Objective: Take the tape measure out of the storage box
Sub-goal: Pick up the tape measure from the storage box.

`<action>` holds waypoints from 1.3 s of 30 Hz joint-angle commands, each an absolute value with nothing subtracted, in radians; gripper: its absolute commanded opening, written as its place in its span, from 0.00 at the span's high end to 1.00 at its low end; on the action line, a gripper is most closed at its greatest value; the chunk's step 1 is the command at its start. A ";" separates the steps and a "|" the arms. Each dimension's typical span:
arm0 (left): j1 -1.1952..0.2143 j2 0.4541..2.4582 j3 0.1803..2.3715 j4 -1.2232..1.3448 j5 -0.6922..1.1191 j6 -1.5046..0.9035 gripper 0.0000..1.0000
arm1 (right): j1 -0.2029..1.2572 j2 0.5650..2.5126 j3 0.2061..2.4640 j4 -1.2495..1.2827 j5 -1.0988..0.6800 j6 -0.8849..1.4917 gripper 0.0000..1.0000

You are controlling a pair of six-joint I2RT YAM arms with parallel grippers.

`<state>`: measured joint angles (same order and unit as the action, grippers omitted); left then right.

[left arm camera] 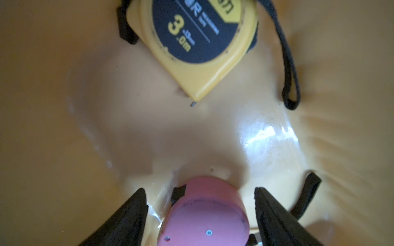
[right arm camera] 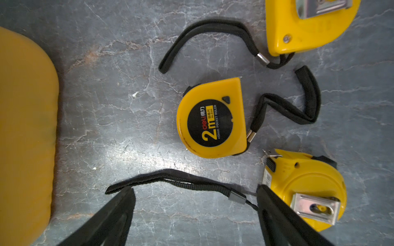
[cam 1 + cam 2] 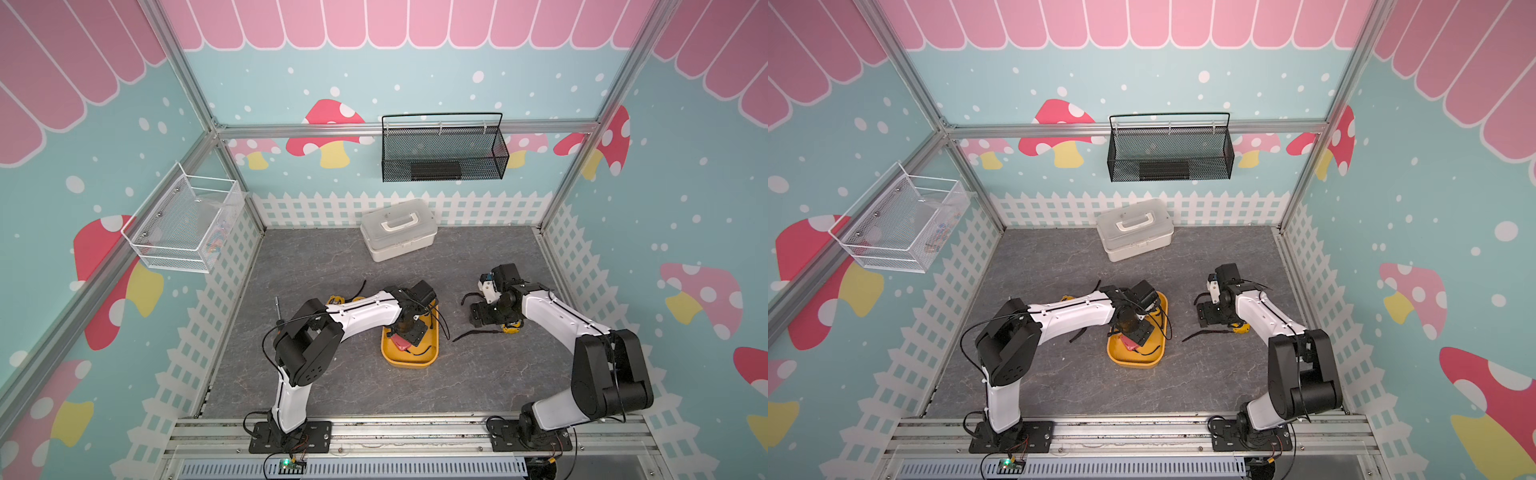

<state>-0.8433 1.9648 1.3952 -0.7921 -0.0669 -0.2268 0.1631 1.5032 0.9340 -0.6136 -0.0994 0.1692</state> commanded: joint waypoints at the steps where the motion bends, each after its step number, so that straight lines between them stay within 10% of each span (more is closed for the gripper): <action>1: -0.855 1.961 1.382 -0.844 -0.053 -0.200 0.19 | 0.162 1.508 0.919 -0.612 -0.104 0.161 0.10; 39: -0.865 2.015 1.478 -0.885 -0.104 -0.162 0.35 | 0.162 1.487 0.899 -0.611 -0.102 0.160 0.10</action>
<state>-0.8597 1.9999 1.4433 -0.9104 -0.0868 -0.1532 0.1631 1.5024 0.9127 -0.6083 -0.0994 0.1688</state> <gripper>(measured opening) 0.650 0.899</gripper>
